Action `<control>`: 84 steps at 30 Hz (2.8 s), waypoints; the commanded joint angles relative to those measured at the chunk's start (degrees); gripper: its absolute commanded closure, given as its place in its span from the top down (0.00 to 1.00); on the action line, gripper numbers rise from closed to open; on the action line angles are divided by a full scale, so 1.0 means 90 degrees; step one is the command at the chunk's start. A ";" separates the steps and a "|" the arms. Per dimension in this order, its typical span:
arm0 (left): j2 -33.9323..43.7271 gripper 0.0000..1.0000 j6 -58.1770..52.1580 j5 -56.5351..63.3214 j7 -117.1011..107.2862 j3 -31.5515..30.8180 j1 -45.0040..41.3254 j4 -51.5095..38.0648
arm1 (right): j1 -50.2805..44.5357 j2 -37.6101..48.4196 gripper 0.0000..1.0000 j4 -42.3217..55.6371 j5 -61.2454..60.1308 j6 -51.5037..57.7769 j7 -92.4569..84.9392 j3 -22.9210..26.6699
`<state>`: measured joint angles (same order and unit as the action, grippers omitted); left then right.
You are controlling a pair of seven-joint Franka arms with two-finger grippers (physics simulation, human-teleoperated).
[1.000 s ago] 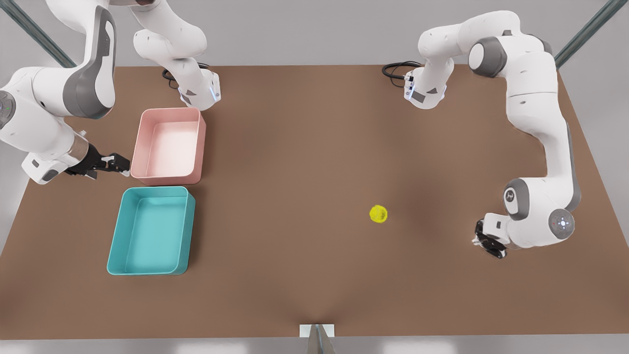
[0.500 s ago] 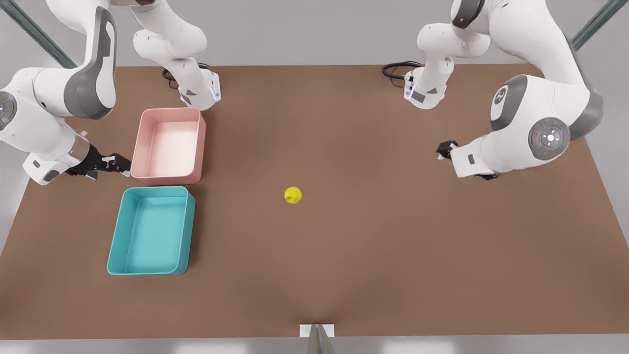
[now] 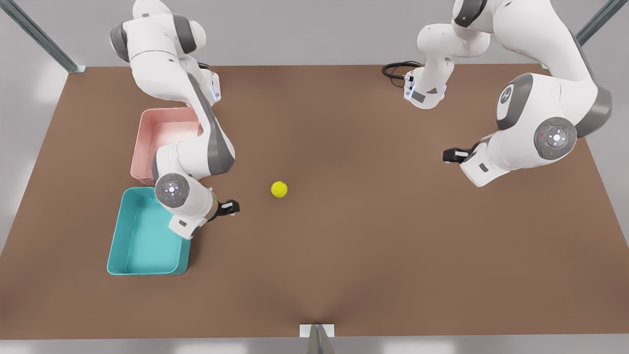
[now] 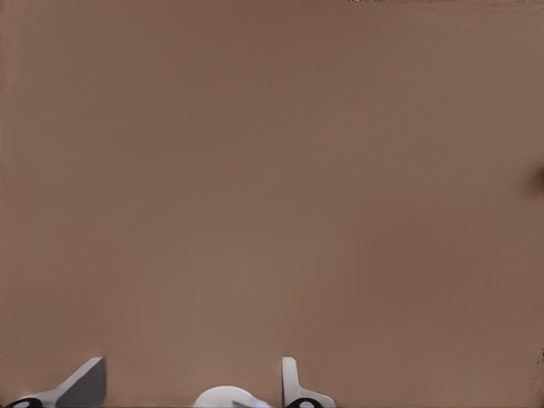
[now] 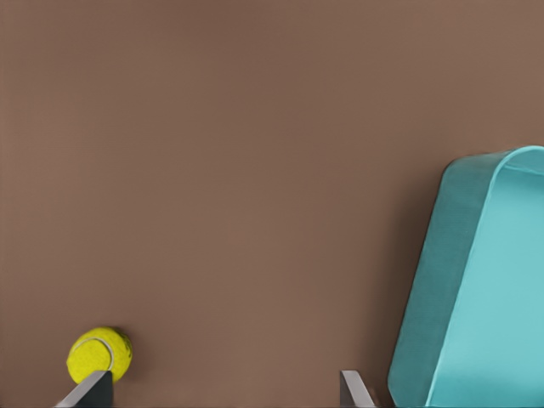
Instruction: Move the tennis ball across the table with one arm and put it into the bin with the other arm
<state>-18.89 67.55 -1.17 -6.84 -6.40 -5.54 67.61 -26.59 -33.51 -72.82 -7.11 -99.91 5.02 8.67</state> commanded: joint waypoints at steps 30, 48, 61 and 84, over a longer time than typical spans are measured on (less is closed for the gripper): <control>-0.0069 1.00 -0.0074 -0.0045 -0.1672 0.0008 0.0137 0.0017 | -0.2025 0.0472 1.00 -0.3793 -0.0333 -0.4290 0.5165 0.0013; -0.0167 1.00 -0.0260 -0.0202 -0.1672 -0.0002 0.0225 0.0017 | -0.2289 0.0364 1.00 -0.4604 -0.0294 -0.5110 0.5067 0.0003; -0.0196 1.00 -0.0387 -0.0211 -0.1653 -0.0002 0.0215 0.0017 | -0.2367 -0.0046 1.00 -0.4448 -0.0294 -0.5276 0.4970 0.0003; -0.0206 1.00 -0.0377 -0.0211 -0.1653 -0.0002 0.0215 0.0076 | -0.2289 0.0091 0.66 -0.4253 -0.0294 -0.5169 0.4862 0.0033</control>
<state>-20.82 64.19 -3.10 -21.65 -6.40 -3.61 68.29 -47.17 -33.13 -111.44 -10.04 -147.17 49.08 8.87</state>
